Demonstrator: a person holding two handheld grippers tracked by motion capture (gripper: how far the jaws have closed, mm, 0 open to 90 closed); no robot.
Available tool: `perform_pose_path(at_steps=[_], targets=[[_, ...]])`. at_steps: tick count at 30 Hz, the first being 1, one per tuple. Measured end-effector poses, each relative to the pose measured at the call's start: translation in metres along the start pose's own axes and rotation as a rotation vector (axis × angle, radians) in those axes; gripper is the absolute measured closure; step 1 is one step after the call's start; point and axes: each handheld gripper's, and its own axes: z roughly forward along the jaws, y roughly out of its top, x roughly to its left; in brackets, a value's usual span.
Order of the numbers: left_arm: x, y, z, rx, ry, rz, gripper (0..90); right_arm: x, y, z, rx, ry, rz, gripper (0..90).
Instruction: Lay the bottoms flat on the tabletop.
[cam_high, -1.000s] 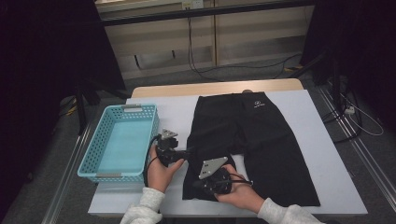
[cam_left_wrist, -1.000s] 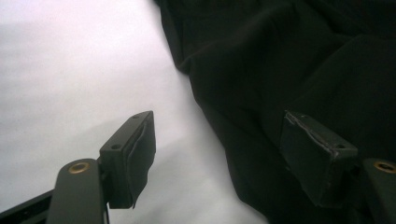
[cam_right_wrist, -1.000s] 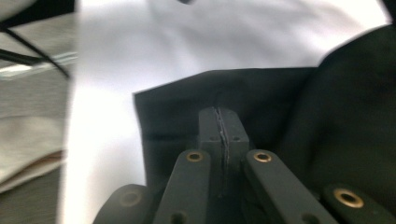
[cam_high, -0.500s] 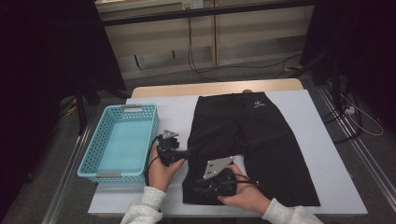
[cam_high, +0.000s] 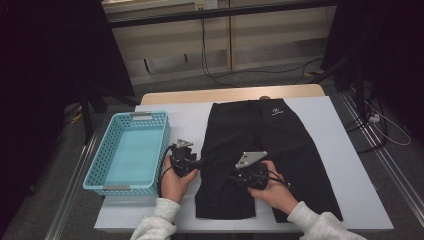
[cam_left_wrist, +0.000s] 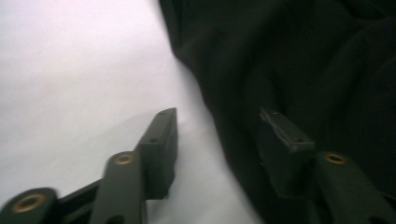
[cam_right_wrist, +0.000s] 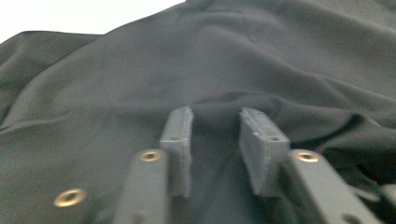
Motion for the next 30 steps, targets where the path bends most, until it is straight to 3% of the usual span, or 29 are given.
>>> perform_pose_path(at_steps=[3, 6, 8, 10, 11, 13, 17, 21, 25, 30], targets=[[-0.003, 0.002, 0.005, -0.012, -0.005, 0.017, 58.9, -0.002, -0.001, -0.001, 0.009, -0.003, -0.013, 89.0], [-0.007, 0.004, 0.011, -0.030, -0.026, 0.018, 59.5, -0.006, -0.001, -0.005, 0.032, -0.001, -0.005, 90.0], [-0.007, 0.006, 0.015, -0.033, -0.028, 0.033, 54.1, -0.010, -0.002, -0.009, 0.047, -0.011, -0.003, 90.0], [-0.007, 0.008, 0.018, -0.049, -0.046, 0.009, 51.7, -0.014, -0.005, -0.014, 0.058, -0.033, -0.011, 90.0], [-0.005, 0.008, 0.017, -0.042, -0.050, 0.021, 50.6, -0.015, -0.007, -0.015, 0.054, -0.026, 0.001, 90.0], [-0.005, 0.009, 0.015, -0.051, -0.040, 0.008, 42.5, -0.017, -0.009, -0.018, 0.057, -0.035, 0.007, 90.0], [0.000, 0.011, 0.001, -0.069, -0.018, 0.003, 38.0, -0.014, -0.005, -0.021, -0.005, -0.008, 0.014, 75.0], [0.003, 0.009, -0.007, -0.061, 0.010, 0.001, 31.2, 0.002, 0.004, -0.018, -0.062, 0.030, -0.013, 63.9], [0.003, 0.009, -0.011, -0.057, 0.017, -0.001, 27.0, 0.021, 0.014, -0.010, -0.094, 0.102, -0.031, 59.0], [0.006, 0.006, -0.014, -0.052, 0.027, -0.002, 28.8, 0.043, 0.023, 0.003, -0.103, 0.177, -0.102, 55.5]])
